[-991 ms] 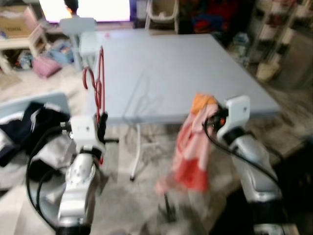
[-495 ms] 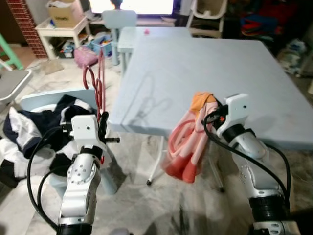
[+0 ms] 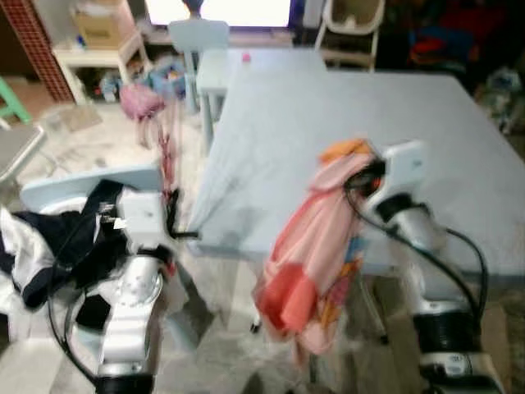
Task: Hang hanger
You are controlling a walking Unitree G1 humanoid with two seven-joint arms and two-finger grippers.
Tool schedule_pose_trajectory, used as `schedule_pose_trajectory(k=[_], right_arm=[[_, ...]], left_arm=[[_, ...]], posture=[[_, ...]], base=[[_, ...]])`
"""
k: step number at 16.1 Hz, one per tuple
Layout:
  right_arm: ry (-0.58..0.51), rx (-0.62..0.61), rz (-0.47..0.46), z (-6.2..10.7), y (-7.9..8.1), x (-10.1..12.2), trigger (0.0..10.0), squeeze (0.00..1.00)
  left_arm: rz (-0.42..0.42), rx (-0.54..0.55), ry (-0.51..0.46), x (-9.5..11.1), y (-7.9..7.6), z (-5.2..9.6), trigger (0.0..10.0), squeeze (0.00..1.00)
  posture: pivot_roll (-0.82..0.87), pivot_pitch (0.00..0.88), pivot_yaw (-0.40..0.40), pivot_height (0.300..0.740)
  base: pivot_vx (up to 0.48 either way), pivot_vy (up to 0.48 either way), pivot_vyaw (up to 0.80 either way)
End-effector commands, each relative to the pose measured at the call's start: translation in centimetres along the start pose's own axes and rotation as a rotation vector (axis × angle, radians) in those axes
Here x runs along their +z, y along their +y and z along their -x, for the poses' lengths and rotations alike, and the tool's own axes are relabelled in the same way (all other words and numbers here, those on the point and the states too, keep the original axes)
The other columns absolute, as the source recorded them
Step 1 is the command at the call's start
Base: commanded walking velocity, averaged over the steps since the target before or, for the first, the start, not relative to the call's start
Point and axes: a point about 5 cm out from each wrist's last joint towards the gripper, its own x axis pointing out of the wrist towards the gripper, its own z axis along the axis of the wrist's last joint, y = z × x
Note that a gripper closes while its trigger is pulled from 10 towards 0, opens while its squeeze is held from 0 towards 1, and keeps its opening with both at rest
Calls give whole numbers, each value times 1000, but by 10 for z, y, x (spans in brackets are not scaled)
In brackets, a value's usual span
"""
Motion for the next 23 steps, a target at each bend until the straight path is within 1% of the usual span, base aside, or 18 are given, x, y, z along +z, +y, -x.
schedule_pose_trajectory(k=[1, 3, 5, 6, 7, 8, 10, 11, 13, 14, 15, 17, 18, 19, 20, 21, 22, 23], right_arm=[[-60, -35, 19, -10, 0, 15, 10000, 0], [-93, -128, 36, -22, -12, 28, 10000, 0], [-111, -156, 34, -36, -18, 37, 10000, 0], [-123, -172, 31, -51, -21, 44, 10000, 0], [-127, -176, 26, -60, -23, 49, 10000, 0], [-131, -204, 20, -92, -28, 75, 10000, 0], [-152, -237, 58, -112, -35, 110, 10000, 0], [-172, -257, 52, -119, -41, 131, 10000, 0], [-224, -307, 21, -122, -55, 167, 10000, 0], [-243, -314, 25, -122, -57, 176, 10000, 0], [-282, -323, 58, -122, -61, 191, 10000, 0], [-278, -323, 92, -120, -65, 187, 10000, 0], [-214, -302, 143, -119, -65, 163, 10000, 0], [-97, -261, 259, -115, -64, 126, 10000, 0], [-13, -235, 317, -109, -66, 103, 10000, 0], [180, -224, 297, -93, -76, 55, 10000, 667], [277, -253, 289, -81, -84, 32, 10000, 1000], [350, -313, 237, -67, -93, 10, 10000, 1000]], left_arm=[[-15, 23, -10, 5, 7, 0, 10000, 0], [-19, 25, -9, 4, 8, 2, 10000, 0], [-21, 27, -8, 4, 8, 2, 10000, 0], [-22, 28, -8, 5, 7, 3, 10000, 0], [-23, 29, -10, 6, 6, 3, 10000, 0], [-32, 35, -19, 9, 7, 6, 10000, 0], [-36, 69, -18, 9, 12, 12, 10000, 0], [-34, 84, -13, 8, 13, 16, 10000, 0], [-32, 88, -7, 6, 12, 20, 10000, 0], [-30, 88, -5, 6, 10, 21, 10000, 0], [-29, 86, -2, 6, 8, 23, 10000, 0], [-26, 83, 3, 5, 7, 23, 10000, 0], [-25, 73, 5, 5, 5, 21, 10000, 0], [-27, 58, 6, 7, 3, 19, 10000, 0], [-28, 51, 5, 7, 3, 18, 10000, 0], [-30, 37, 12, 6, 3, 16, 10000, 0], [-30, 29, 18, 5, 2, 15, 10000, 0], [-28, 15, 19, 5, 0, 14, 10000, 0]], posture=[[-4, 0, -21, 740], [7, 0, -28, 740], [15, 0, -33, 740], [37, 0, -44, 740], [42, 0, -48, 740], [70, 0, -68, 740], [94, 6, -93, 740], [102, 11, -103, 740], [108, 17, -113, 740], [110, 20, -118, 740], [110, 21, -119, 740], [107, 21, -116, 740], [101, 21, -108, 740], [101, 23, -97, 740], [96, 21, -89, 740], [84, 13, -76, 740], [77, 8, -71, 740], [70, 2, -66, 740]], base=[[0, 0, 0], [0, 0, 0], [0, 0, 0], [0, 0, 0], [0, 0, 0], [0, 0, 0], [0, 0, 0], [0, 0, 0], [0, 0, 0], [0, 0, 0], [0, 0, 0], [0, 0, 0], [0, 0, 0], [0, 0, 0], [0, 0, 0], [0, 0, 0], [0, 0, 0], [0, 0, 0]])
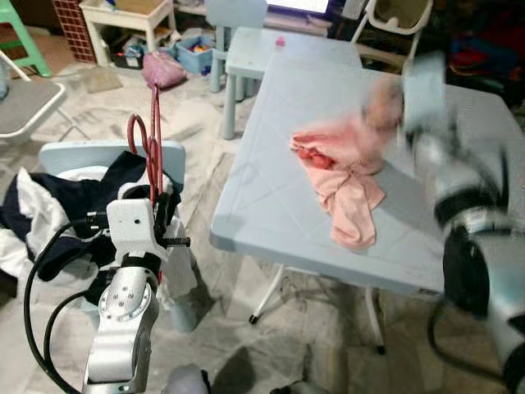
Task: Hang hanger
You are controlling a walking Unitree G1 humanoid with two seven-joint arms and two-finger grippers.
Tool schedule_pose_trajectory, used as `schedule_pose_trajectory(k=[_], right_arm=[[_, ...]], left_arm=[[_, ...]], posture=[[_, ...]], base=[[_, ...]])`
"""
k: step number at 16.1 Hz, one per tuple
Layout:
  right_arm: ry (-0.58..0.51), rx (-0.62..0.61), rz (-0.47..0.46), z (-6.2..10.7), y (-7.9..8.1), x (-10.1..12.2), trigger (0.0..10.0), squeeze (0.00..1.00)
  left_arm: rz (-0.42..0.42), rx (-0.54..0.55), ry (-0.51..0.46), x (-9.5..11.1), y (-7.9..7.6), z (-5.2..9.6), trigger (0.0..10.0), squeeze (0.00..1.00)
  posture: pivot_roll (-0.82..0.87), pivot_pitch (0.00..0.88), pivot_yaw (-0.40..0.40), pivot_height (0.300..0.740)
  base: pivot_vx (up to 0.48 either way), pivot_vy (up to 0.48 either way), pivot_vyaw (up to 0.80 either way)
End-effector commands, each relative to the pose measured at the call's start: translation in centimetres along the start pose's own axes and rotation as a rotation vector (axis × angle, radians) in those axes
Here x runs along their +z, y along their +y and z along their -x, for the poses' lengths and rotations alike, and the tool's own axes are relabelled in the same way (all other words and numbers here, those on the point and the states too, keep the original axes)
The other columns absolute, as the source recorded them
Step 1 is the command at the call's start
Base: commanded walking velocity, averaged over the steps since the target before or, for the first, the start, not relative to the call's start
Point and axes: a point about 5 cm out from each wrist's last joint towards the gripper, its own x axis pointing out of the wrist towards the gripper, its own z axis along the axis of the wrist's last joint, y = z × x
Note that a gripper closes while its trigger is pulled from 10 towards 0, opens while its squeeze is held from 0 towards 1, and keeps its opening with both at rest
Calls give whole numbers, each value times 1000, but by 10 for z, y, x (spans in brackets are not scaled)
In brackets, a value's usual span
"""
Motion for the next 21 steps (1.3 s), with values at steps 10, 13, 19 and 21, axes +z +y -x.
schedule_pose_trajectory(k=[10, 13, 19, 21], right_arm=[[211, 512, 333, 47, 12, -106, 10000, 1000], [99, 700, 327, 49, 17, -79, 10000, 1000], [-185, 177, -200, 29, -1, -26, 10000, 1000], [-116, 52, -451, 27, -7, -36, 10000, 1000]], left_arm=[[-21, -196, 41, -3, -22, -7, 10000, 0], [-32, -221, 48, -5, -23, -7, 10000, 0], [-11, -228, 61, -10, -29, -4, 10000, 0], [-9, -231, 65, -10, -28, -6, 10000, 0]], posture=[[45, 0, 3, 740], [38, 0, 12, 740], [41, 0, 1, 740], [37, 0, 0, 740]], base=[[0, 0, 0], [0, 0, 0], [0, 0, 0], [0, 0, 0]])
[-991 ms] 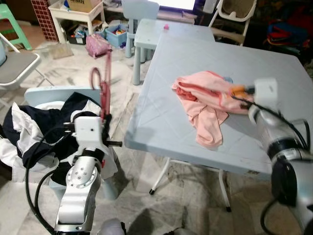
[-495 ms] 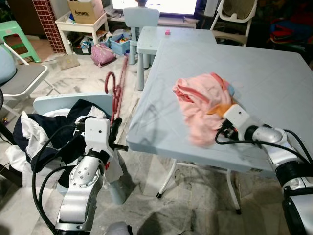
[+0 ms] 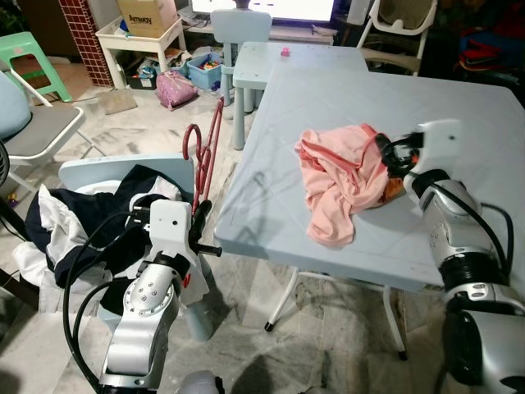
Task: Hang hanger
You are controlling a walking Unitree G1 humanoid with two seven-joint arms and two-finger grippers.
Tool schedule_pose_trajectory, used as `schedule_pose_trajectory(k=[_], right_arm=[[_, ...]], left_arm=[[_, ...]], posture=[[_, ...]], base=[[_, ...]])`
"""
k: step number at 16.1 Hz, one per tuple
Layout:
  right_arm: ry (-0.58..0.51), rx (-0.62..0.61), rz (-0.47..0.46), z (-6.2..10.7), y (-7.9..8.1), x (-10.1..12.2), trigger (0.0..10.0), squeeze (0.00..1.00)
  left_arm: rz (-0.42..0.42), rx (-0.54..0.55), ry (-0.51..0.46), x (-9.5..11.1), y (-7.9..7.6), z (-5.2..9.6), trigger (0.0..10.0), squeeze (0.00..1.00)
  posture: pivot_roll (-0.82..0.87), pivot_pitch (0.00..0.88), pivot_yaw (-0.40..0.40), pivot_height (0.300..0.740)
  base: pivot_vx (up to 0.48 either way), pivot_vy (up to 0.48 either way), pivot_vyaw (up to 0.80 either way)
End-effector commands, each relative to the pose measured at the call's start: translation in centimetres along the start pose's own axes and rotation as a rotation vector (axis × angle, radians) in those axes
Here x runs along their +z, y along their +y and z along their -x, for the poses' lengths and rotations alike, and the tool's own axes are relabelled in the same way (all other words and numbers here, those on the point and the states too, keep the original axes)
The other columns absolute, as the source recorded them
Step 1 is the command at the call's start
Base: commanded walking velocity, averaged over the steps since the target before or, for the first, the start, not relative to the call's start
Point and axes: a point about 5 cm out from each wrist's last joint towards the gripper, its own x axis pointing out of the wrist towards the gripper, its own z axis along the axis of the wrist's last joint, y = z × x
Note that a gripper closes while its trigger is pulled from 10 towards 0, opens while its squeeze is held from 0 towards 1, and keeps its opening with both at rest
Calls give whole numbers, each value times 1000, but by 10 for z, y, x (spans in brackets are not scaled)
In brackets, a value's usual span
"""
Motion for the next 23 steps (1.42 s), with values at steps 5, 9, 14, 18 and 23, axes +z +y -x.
schedule_pose_trajectory(k=[5, 9, 14, 18, 23], right_arm=[[111, 72, 79, 4, -7, -7, 10000, 1000], [-215, 123, 33, 12, 11, 29, 10000, 1000], [-187, 138, 83, 44, 17, 7, 10000, 1000], [-129, 188, 63, 61, 42, -19, 10000, 259], [-117, 184, 92, 59, 40, -16, 10000, 0]], left_arm=[[4, -22, 12, -2, -2, 0, 10000, 0], [8, -31, 30, -6, -3, 1, 10000, 0], [12, -53, 25, -3, -8, 1, 10000, 0], [7, -104, 9, 3, -17, -3, 10000, 0], [7, -106, 8, 3, -18, -4, 10000, 0]], posture=[[31, 0, -4, 740], [25, 0, -1, 740], [14, 0, -15, 740], [12, 0, -11, 740], [9, 0, -13, 740]], base=[[0, 0, 0], [0, 0, 0], [0, 0, 0], [0, 0, 0], [-49, 0, 0]])
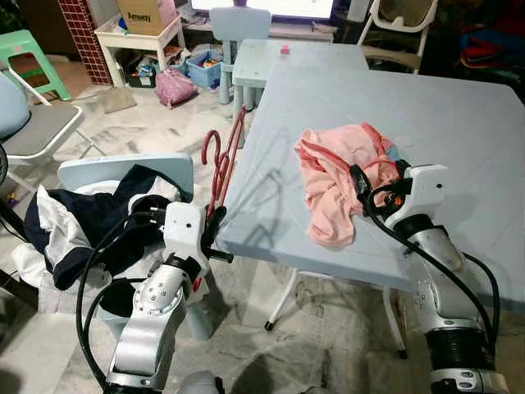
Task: Hang hanger
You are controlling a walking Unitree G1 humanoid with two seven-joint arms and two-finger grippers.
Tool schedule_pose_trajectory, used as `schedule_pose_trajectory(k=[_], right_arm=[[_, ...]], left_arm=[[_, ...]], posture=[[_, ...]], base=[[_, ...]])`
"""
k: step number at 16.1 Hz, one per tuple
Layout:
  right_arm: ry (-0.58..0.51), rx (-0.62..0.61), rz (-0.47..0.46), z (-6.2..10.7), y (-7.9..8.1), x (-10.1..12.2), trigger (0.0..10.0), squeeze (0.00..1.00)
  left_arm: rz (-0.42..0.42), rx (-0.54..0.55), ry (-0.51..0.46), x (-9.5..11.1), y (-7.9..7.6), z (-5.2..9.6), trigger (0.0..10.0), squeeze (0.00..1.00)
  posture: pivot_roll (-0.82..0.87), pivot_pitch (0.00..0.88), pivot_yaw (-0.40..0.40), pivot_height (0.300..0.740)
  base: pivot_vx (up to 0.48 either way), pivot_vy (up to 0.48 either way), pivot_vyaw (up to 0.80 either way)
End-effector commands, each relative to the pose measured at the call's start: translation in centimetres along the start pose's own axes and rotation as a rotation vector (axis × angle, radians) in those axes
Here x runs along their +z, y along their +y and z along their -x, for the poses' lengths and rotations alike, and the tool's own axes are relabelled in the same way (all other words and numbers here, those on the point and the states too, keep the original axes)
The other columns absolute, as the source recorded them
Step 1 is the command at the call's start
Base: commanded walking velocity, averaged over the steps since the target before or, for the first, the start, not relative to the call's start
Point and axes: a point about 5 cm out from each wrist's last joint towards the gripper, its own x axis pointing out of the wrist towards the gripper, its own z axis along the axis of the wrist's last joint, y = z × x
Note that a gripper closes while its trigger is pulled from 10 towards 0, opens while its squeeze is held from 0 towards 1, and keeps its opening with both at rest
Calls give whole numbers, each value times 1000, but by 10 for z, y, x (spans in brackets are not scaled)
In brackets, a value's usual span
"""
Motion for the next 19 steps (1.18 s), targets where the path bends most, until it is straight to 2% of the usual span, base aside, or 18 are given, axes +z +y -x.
schedule_pose_trajectory(k=[1, 10, 15, 16, 19], right_arm=[[-10, -4, 13, -3, -2, 6, 10000, 0], [7, -8, 11, -2, 2, 3, 10000, 0], [20, -7, 27, -4, 3, 0, 10000, 0], [72, -49, -12, -4, -2, -7, 10000, 0], [81, -85, -9, -3, -9, -8, 10000, 0]], left_arm=[[-6, -12, -20, 6, -2, -2, 10000, 0], [-5, -15, -14, 5, -3, -2, 10000, 0], [-2, -14, -12, 4, -2, -2, 10000, 0], [0, -12, -12, 4, -2, -2, 10000, 0], [13, -10, -4, 3, -2, -2, 10000, 0]], posture=[[9, 0, -13, 740], [8, 0, -9, 740], [9, 0, -10, 740], [9, 0, -10, 740], [8, 0, -11, 740]], base=[[-274, 0, 0], [-304, 0, 0], [0, 0, 0], [0, 0, 0], [0, 0, 0]])
